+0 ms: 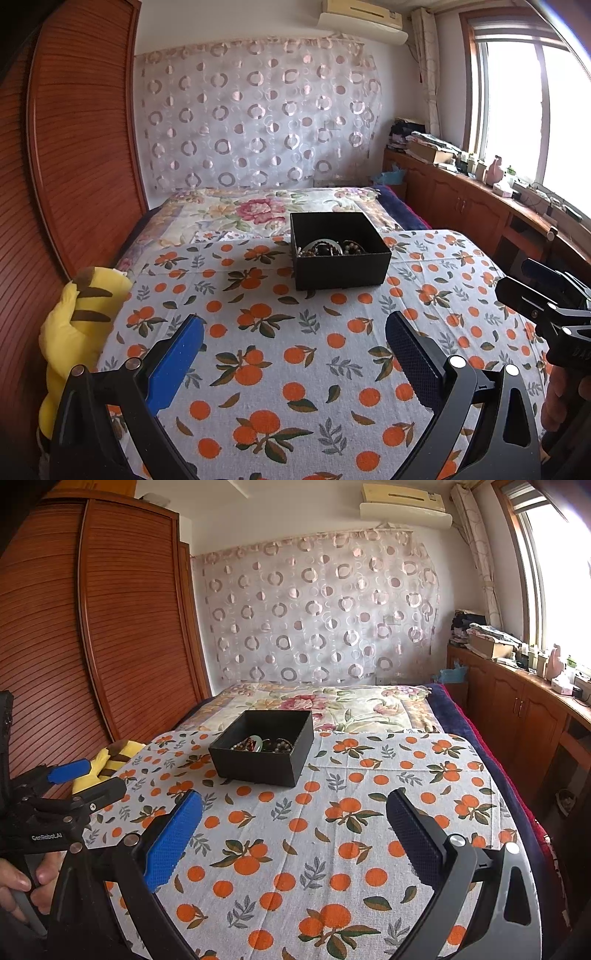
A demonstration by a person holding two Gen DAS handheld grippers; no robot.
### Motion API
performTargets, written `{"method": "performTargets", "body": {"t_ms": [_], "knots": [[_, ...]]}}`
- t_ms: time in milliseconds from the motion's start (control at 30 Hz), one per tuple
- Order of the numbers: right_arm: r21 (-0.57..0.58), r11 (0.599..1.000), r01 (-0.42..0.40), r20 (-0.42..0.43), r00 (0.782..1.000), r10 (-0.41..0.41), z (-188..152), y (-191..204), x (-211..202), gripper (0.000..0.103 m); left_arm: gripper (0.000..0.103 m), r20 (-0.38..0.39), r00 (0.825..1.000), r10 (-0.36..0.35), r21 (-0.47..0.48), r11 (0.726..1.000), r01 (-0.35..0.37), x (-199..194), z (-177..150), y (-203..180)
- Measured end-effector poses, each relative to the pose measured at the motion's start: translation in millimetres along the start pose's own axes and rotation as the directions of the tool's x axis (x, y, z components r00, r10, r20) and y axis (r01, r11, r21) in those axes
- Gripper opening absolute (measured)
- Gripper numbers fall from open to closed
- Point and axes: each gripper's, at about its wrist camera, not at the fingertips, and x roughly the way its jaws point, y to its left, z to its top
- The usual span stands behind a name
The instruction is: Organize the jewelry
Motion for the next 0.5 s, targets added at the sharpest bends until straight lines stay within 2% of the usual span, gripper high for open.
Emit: {"method": "performTargets", "body": {"t_ms": [500], "knots": [[0.002, 1.0, 0.0, 0.002, 1.0, 0.0, -1.4, 0.1, -0.8, 0.1, 0.095, 0.025, 1.0, 0.012, -0.003, 1.0, -0.011, -10.4, 6.4, 0.6]]}}
